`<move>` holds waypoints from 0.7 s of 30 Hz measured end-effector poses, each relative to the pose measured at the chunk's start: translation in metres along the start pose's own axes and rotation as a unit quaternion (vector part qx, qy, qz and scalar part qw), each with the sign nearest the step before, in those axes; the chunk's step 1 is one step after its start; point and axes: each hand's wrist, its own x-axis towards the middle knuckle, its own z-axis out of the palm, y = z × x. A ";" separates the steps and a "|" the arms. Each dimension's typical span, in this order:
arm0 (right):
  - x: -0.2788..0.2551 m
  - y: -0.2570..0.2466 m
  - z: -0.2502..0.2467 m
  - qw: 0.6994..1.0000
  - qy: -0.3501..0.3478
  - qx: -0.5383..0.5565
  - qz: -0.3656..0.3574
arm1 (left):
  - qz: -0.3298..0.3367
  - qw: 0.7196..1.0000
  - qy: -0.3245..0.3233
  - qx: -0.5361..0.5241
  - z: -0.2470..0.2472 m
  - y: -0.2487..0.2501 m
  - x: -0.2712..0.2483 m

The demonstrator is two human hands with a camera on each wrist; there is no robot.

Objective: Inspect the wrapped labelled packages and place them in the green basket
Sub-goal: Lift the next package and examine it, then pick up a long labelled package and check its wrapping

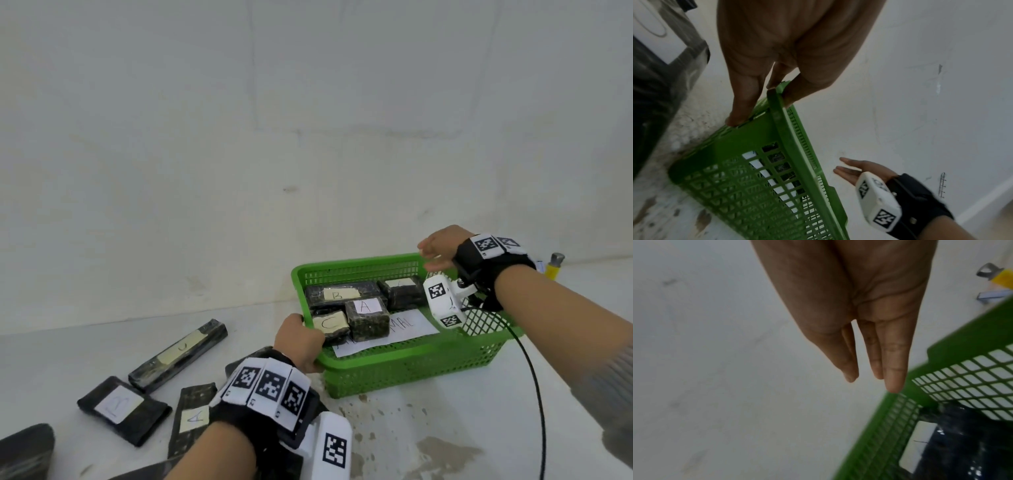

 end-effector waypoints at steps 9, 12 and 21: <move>-0.159 -0.029 0.022 0.981 -0.138 0.127 -0.057 | 0.050 0.998 0.024 -0.005 -0.062 0.005 -0.071; -0.222 -0.007 0.059 0.973 -0.178 0.136 -0.062 | 0.064 0.996 0.048 -0.033 -0.093 -0.010 -0.113; -0.272 0.045 0.171 0.991 -0.123 0.038 0.036 | 0.101 0.988 0.084 -0.081 -0.133 -0.057 -0.193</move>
